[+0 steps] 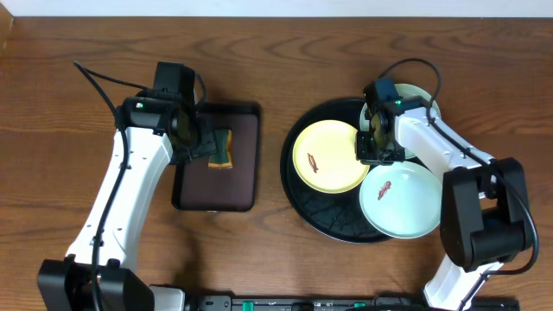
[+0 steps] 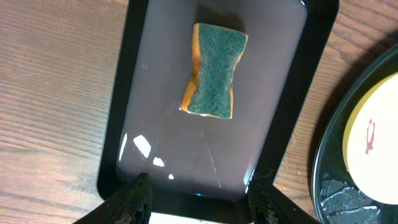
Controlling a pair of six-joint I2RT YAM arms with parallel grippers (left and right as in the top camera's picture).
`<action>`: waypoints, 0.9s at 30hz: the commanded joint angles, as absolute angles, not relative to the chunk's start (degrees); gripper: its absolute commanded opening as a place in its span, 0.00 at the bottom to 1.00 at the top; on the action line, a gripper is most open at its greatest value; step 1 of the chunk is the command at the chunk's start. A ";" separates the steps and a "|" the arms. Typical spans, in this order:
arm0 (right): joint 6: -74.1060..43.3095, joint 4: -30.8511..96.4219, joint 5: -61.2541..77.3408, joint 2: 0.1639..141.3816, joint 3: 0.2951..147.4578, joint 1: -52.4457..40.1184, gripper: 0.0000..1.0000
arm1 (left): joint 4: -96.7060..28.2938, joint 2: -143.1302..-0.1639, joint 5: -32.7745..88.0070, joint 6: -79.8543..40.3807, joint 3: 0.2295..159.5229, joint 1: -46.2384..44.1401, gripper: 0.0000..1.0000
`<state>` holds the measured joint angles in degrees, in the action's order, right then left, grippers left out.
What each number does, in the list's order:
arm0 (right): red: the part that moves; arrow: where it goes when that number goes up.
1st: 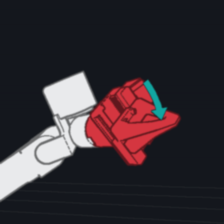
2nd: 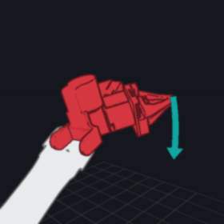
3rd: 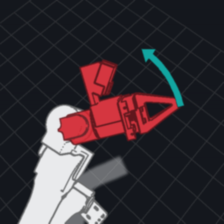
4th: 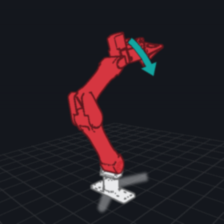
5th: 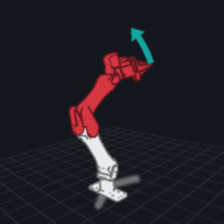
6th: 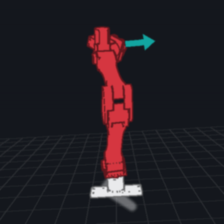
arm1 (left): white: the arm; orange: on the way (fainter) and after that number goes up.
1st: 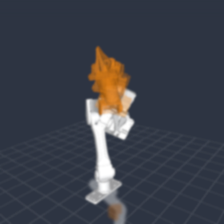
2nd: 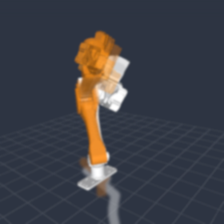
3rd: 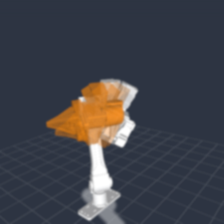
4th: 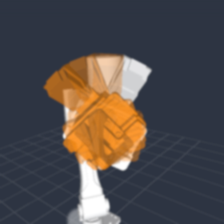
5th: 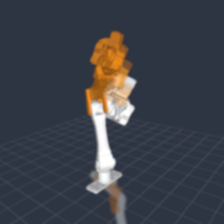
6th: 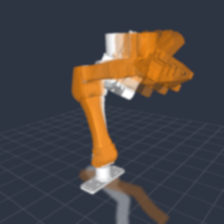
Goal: Clean dirty plates on tray and stack at the side
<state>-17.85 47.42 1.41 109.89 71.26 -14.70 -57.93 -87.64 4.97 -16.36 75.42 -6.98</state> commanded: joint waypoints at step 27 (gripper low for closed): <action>-18.20 46.06 -3.16 109.71 72.31 -15.90 0.01 | -54.81 -90.02 3.14 -17.30 72.58 -7.11 0.47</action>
